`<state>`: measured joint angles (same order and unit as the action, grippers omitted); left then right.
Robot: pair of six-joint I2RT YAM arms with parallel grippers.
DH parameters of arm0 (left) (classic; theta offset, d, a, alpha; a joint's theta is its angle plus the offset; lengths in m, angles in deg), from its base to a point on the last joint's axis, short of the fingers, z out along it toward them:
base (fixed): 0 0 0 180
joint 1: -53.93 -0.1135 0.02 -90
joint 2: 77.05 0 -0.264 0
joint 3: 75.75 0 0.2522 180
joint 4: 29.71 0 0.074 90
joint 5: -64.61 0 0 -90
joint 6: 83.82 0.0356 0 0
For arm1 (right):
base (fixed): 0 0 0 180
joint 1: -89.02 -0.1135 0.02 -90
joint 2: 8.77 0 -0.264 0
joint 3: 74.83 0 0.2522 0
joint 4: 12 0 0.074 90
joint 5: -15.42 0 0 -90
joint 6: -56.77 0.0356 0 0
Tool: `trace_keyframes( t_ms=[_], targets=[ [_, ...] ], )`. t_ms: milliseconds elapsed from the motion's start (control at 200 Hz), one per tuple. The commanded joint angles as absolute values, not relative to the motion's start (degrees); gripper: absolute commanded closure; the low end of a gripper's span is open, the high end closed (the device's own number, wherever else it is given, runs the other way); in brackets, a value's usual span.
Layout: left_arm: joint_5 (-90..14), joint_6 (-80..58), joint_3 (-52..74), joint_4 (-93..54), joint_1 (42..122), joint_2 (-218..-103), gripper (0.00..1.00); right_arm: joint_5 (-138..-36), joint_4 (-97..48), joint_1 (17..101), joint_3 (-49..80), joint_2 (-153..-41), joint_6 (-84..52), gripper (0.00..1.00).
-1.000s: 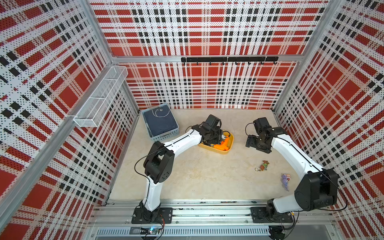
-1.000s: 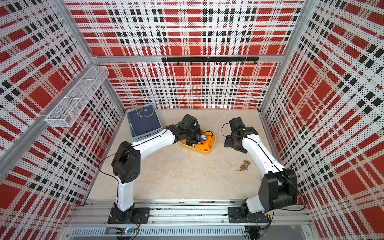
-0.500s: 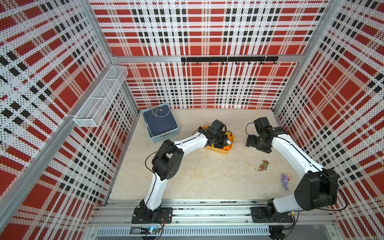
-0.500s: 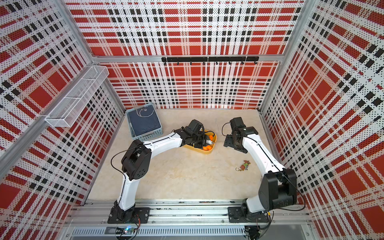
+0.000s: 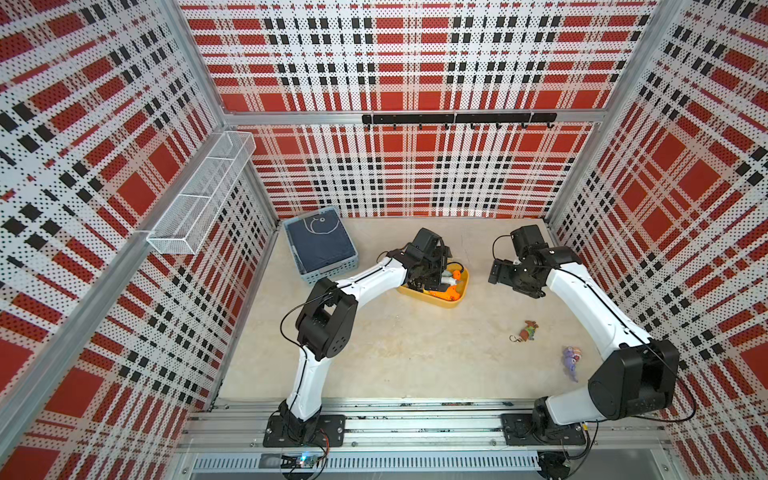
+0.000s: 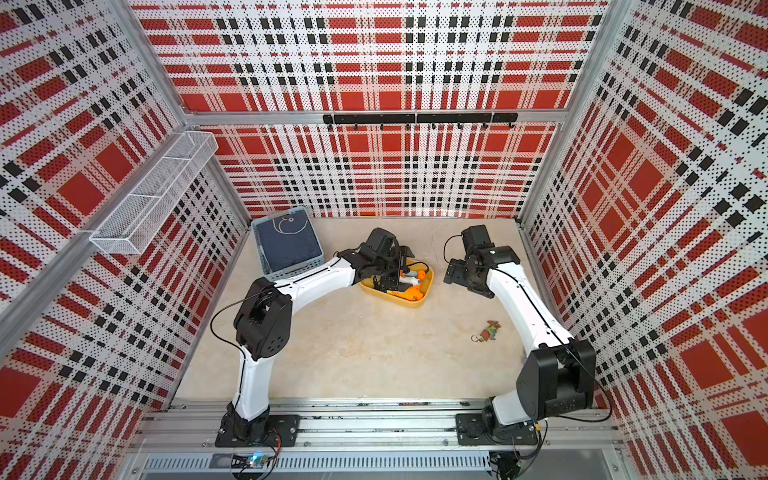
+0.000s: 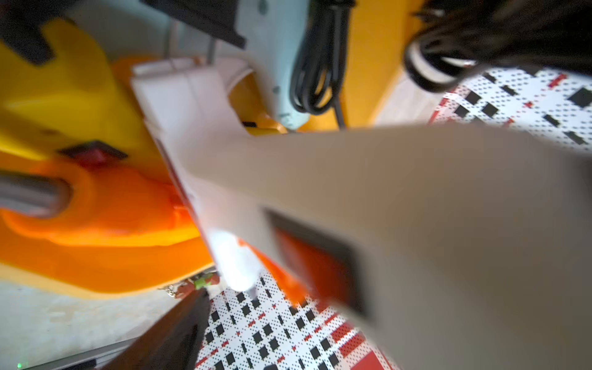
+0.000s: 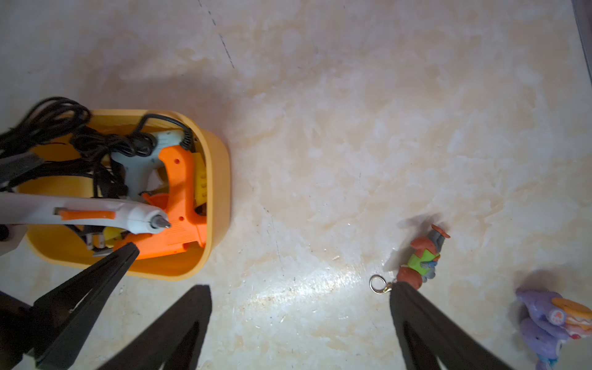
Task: Put the hot melt glue gun into the storage box
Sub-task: Place the hot melt adhesive gun in the storage box, then adjust the hot melt adhesive gun in the storage box.
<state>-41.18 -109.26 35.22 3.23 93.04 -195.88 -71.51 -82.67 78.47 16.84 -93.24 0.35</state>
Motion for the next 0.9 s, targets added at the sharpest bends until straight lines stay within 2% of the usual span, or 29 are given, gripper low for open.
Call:
trace_keyframes(
  t_ms=[0, 165, 311, 501, 601, 752, 892],
  targets=[
    [-40.2, -106.0, 38.1, 3.3, 92.2, -191.3, 0.02, -74.5, -83.0, 78.0, 20.9, -95.5, -0.4, 0.05],
    [-38.4, -102.4, 37.2, 3.2, 89.2, -184.9, 0.01, -79.2, -82.8, 73.3, 28.0, -100.4, 2.0, 0.04],
    [-34.1, -99.8, 28.2, 3.4, 83.2, -173.2, 0.01, -77.1, -83.4, 65.8, 34.7, -107.1, 1.9, 0.04],
    [-30.4, -96.1, 11.1, 8.4, 69.8, -153.9, 0.01, -69.2, -86.1, 57.7, 44.4, -117.4, -4.4, 0.01],
    [-30.7, -93.0, 3.9, 12.2, 59.9, -145.6, 0.01, -64.2, -87.3, 55.0, 48.7, -122.2, -8.1, 0.0],
    [-33.5, -87.8, -2.2, 18.1, 49.5, -138.0, 0.01, -58.9, -87.3, 51.6, 52.1, -127.8, -12.1, 0.0],
    [-35.5, -85.2, -4.9, 20.6, 44.8, -134.6, 0.01, -53.4, -88.2, 49.5, 53.0, -131.3, -12.5, 0.0]
  ],
)
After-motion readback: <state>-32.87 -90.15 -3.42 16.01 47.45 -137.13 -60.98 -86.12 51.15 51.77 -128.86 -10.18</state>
